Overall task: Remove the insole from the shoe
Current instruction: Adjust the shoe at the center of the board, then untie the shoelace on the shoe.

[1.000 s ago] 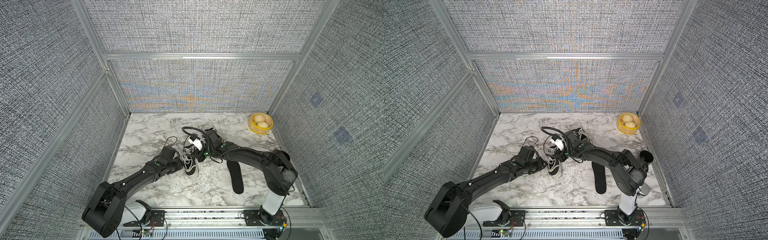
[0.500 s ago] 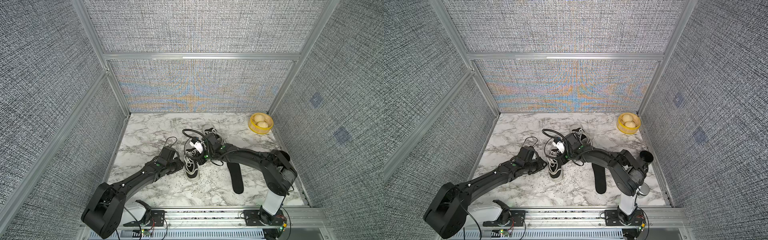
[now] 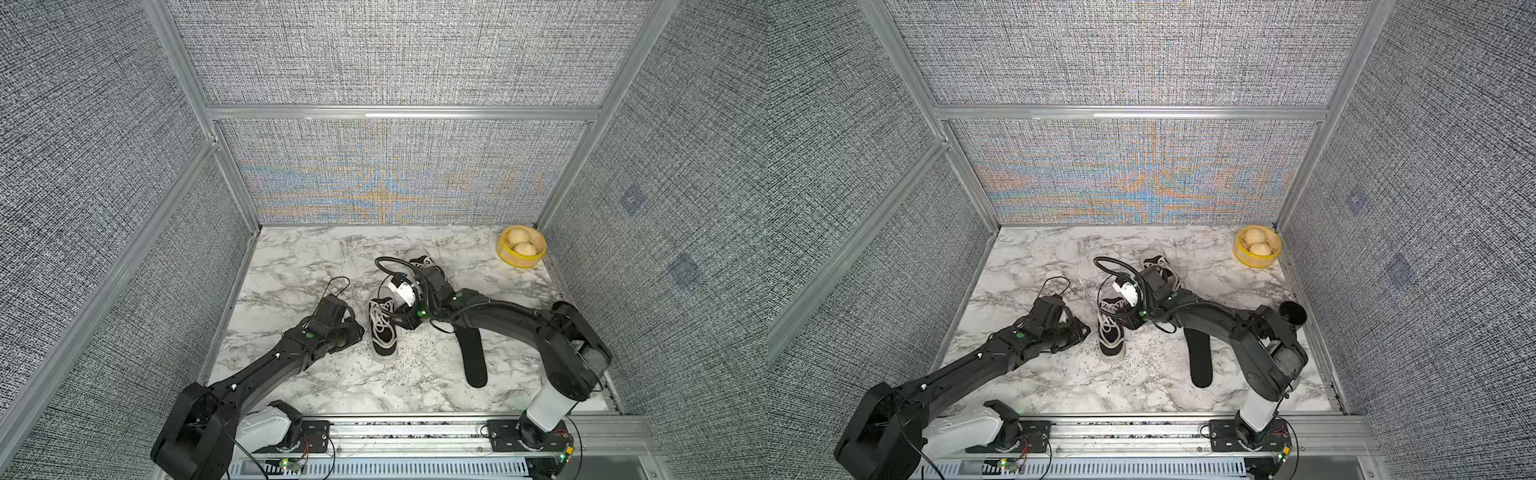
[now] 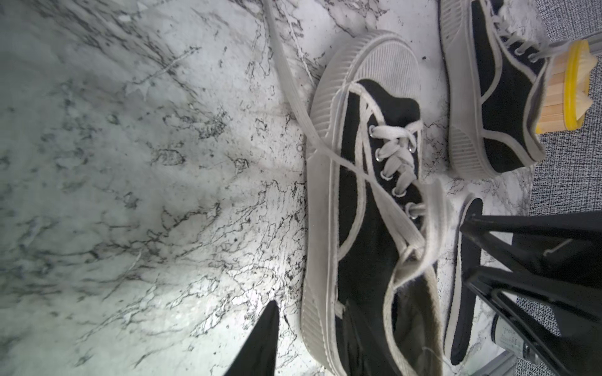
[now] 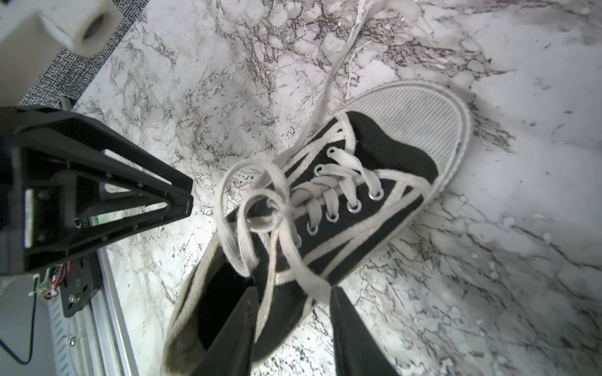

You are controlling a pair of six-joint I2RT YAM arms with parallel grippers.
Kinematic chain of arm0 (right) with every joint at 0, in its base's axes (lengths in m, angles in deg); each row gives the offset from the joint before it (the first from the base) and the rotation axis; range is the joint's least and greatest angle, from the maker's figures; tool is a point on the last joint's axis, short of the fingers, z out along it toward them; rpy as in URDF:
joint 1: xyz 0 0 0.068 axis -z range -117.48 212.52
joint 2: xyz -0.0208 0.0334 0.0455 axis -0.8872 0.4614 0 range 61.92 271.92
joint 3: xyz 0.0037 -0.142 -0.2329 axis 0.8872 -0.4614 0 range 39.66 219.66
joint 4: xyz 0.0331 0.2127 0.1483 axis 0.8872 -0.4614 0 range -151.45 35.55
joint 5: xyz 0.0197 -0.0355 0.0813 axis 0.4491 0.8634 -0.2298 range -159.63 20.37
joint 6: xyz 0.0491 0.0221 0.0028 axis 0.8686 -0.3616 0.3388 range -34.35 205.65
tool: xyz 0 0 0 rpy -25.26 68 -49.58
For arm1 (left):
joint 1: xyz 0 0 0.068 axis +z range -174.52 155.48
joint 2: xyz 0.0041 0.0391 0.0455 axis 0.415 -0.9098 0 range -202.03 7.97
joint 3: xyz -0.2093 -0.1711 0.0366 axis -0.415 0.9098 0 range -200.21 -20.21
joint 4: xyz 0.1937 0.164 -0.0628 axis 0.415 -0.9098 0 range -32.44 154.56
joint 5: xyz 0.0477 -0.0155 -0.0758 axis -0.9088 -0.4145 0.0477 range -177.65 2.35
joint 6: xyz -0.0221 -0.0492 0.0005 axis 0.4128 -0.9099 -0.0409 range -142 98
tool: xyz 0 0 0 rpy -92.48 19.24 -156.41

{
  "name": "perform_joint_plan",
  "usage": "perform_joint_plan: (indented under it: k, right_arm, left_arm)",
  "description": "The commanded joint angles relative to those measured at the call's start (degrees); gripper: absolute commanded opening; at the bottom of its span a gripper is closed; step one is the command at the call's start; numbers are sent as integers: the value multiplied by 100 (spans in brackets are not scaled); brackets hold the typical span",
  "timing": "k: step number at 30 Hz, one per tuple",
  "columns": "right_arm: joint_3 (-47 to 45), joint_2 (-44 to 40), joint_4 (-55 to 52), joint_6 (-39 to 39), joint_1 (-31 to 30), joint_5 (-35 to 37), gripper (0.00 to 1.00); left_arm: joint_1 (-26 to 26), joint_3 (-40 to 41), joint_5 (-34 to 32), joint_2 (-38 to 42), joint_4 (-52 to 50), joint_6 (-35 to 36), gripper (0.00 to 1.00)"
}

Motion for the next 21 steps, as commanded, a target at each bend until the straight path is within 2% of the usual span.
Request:
perform_joint_plan:
  k: [1,9,15,18,21]
  right_arm:
    - [-155,-119,335,-338,67,-181,41]
    - [-10,322,286,-1219,55,-153,41]
    - [189,578,254,-1294,54,-154,38]
    - [172,645,311,-1311,52,-188,34]
    - [228,766,312,-1288,55,-296,25]
  left_arm:
    - [13,21,122,75,-63,142,37]
    - [10,24,193,91,-111,195,38]
    - [12,-8,195,91,-168,189,38]
    - [11,-14,195,89,-164,178,38]
    - [13,-39,205,64,-155,187,38]
